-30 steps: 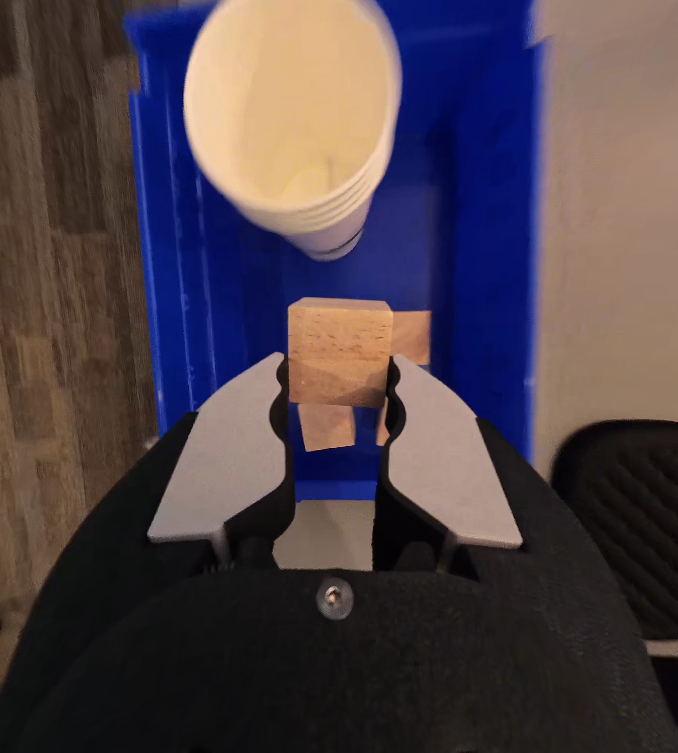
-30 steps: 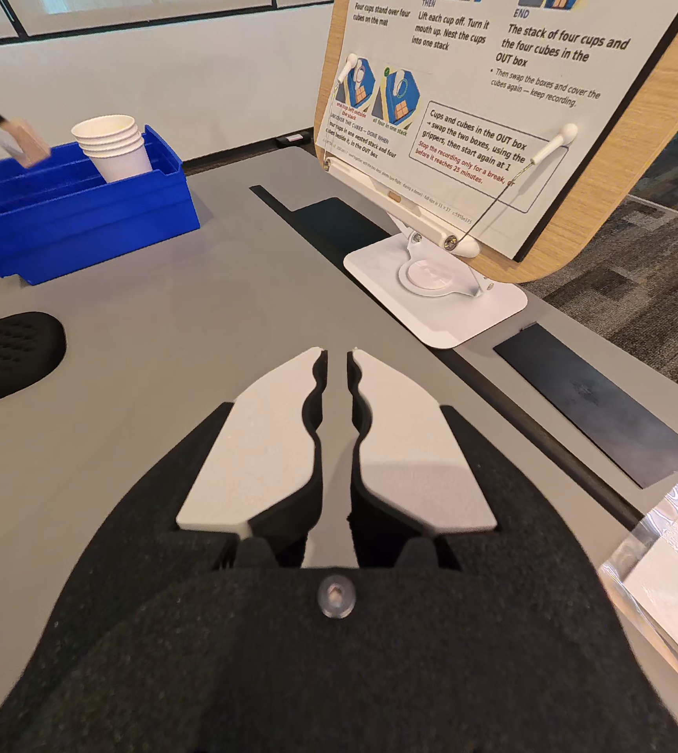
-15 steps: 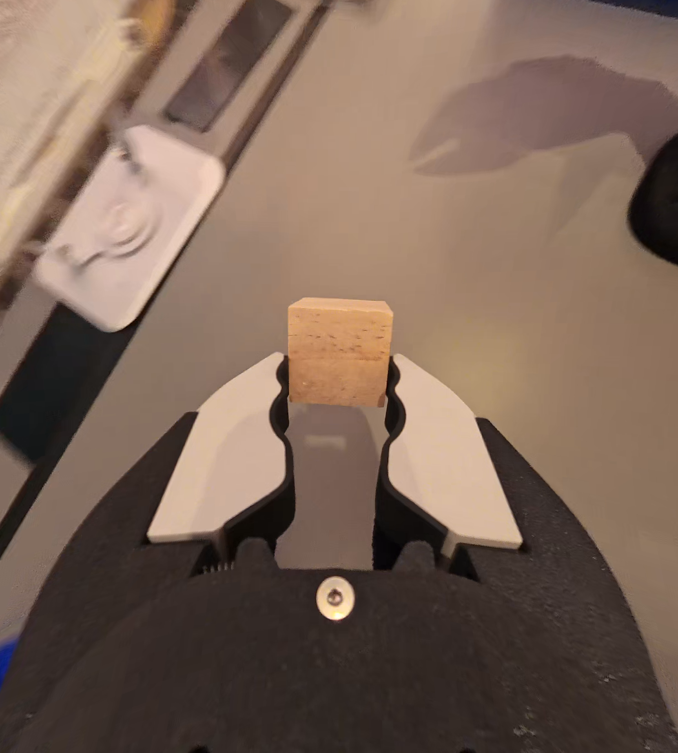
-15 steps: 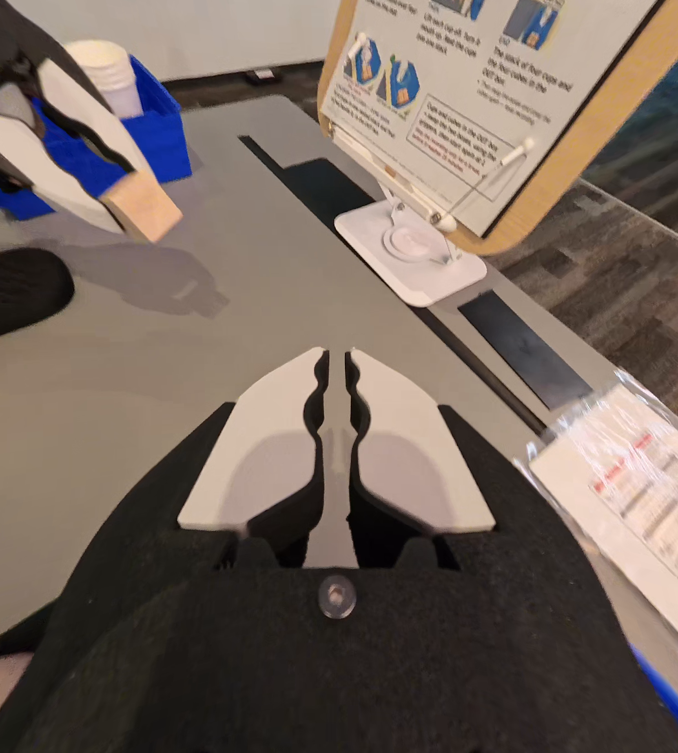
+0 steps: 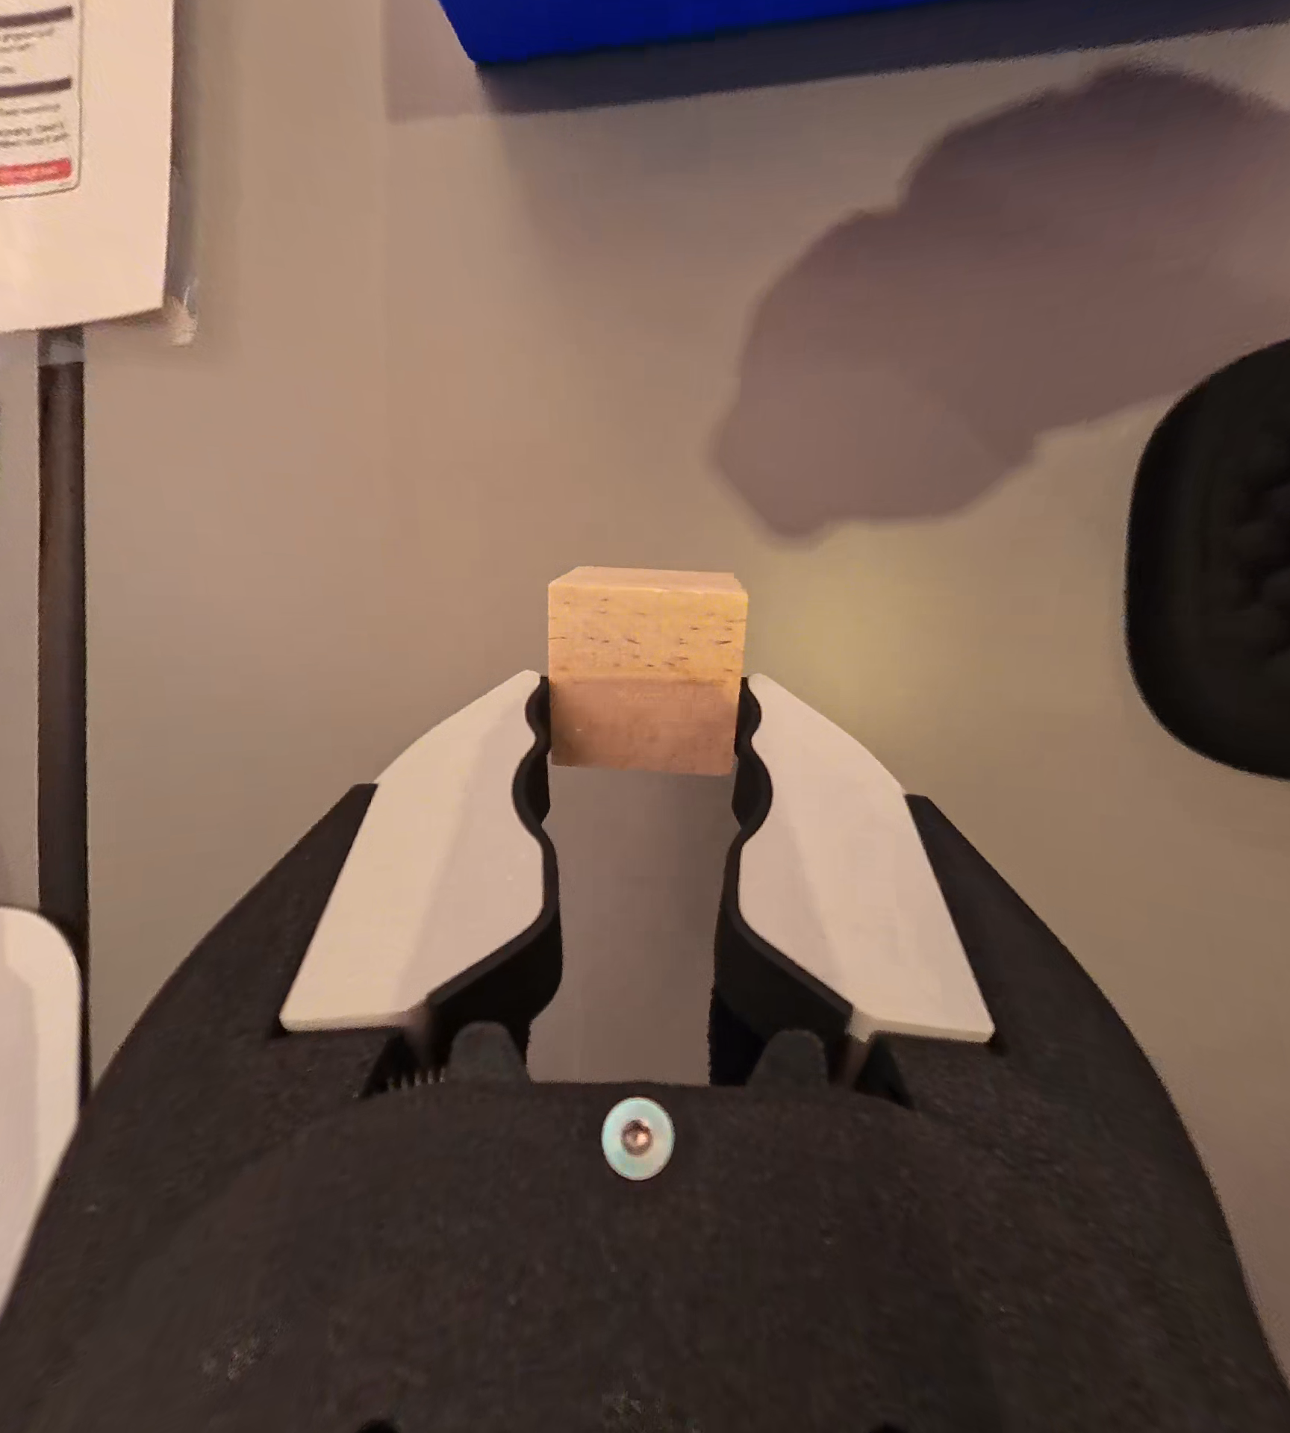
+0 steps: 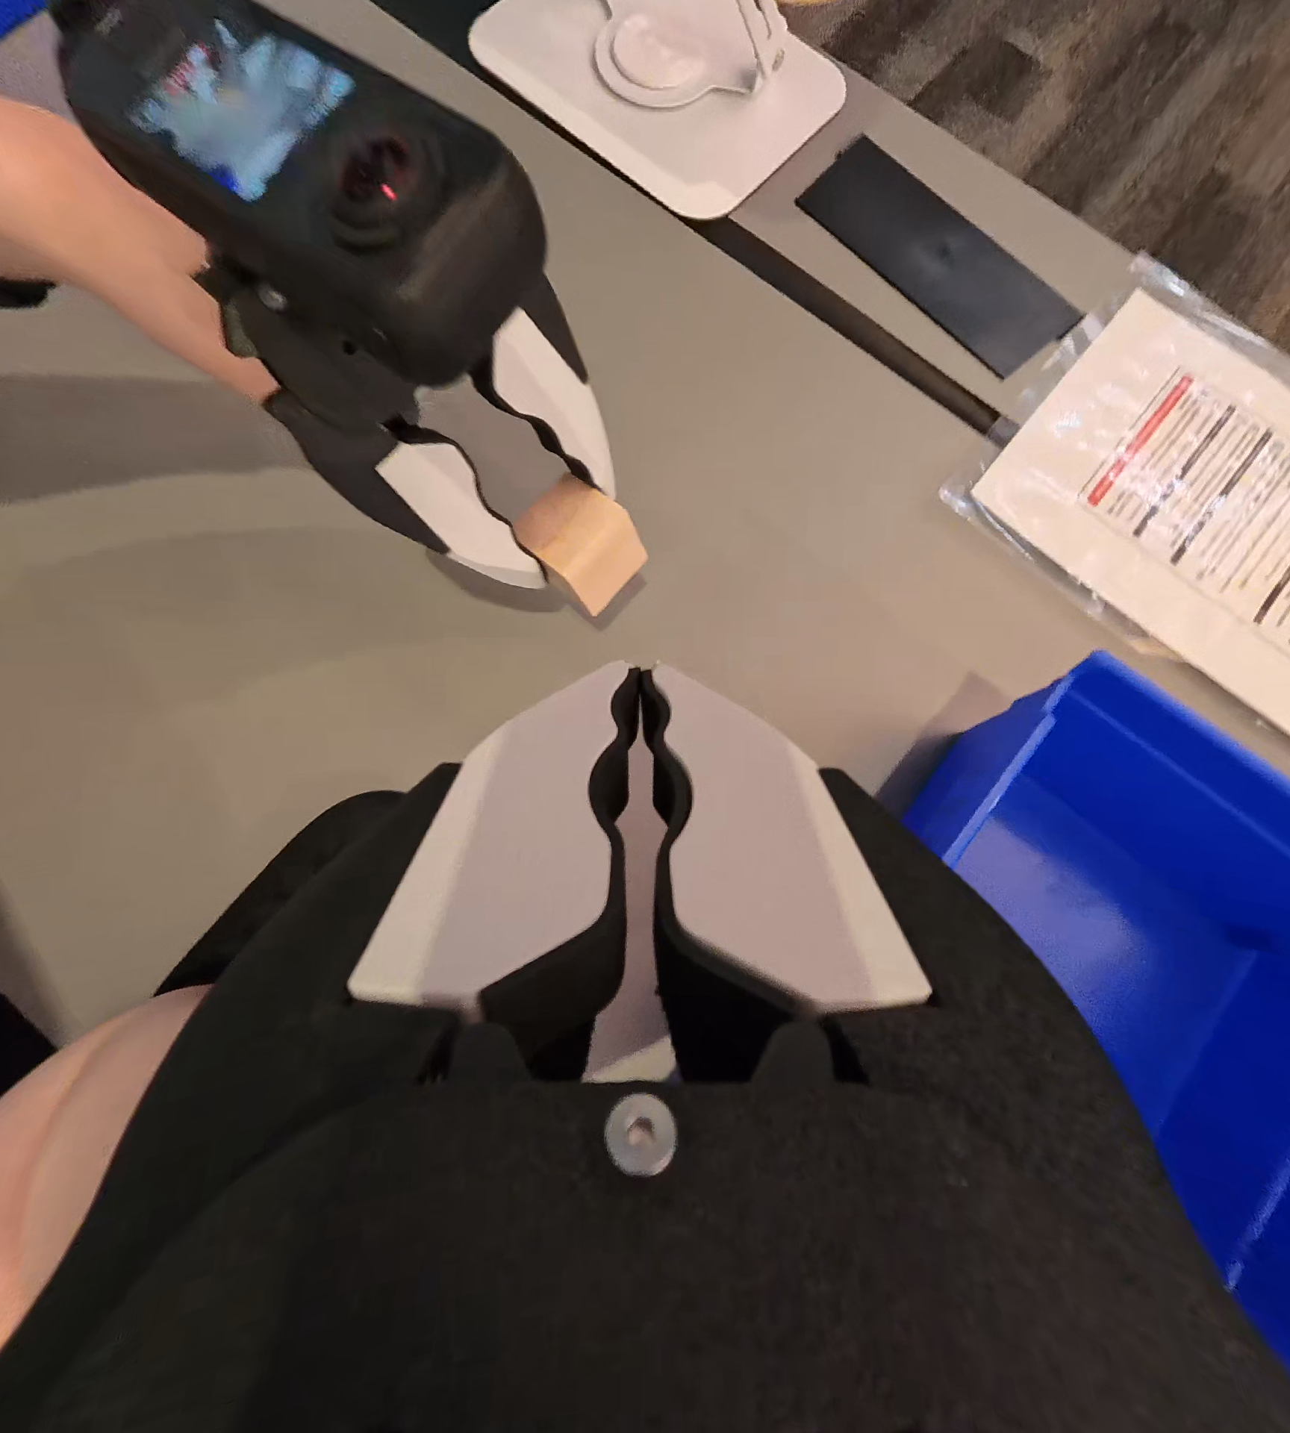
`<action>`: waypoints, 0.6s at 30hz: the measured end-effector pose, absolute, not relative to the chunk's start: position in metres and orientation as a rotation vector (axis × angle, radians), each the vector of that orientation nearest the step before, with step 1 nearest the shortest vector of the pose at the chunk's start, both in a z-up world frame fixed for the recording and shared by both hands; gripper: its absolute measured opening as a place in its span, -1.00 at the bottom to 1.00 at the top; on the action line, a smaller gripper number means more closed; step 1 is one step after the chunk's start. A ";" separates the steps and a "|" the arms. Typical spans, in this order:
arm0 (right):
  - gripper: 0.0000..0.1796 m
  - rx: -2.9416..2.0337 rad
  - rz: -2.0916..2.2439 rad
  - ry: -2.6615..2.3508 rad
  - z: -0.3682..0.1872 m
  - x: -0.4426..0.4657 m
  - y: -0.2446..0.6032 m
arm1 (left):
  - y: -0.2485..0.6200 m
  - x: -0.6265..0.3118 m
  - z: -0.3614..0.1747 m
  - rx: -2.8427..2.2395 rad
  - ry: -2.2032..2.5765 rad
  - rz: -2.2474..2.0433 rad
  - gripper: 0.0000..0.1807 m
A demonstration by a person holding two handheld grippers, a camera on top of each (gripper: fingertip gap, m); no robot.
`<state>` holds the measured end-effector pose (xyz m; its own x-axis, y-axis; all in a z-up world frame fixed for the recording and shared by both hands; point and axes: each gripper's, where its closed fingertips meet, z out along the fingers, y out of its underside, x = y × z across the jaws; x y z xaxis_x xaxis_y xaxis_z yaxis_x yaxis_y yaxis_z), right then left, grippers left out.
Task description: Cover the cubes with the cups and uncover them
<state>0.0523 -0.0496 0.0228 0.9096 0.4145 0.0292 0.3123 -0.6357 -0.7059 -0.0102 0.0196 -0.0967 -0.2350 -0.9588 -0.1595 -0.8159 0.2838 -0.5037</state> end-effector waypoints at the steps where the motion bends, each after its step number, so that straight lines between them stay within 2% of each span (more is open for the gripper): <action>1: -1.00 -2.309 0.176 -0.493 0.023 0.055 -0.051 | 0.019 -0.004 -0.101 -1.593 2.138 -0.432 -0.51; 18: -1.00 -2.288 0.241 -0.490 0.018 0.062 -0.053 | 0.024 0.013 -0.141 -1.702 2.285 -0.267 -0.51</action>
<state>0.0615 -0.0532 0.0185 0.9081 0.4181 -0.0223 0.2725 -0.6305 -0.7268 0.0131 0.0242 -0.1408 -0.2673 -0.9571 -0.1115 -0.9056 0.2891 -0.3104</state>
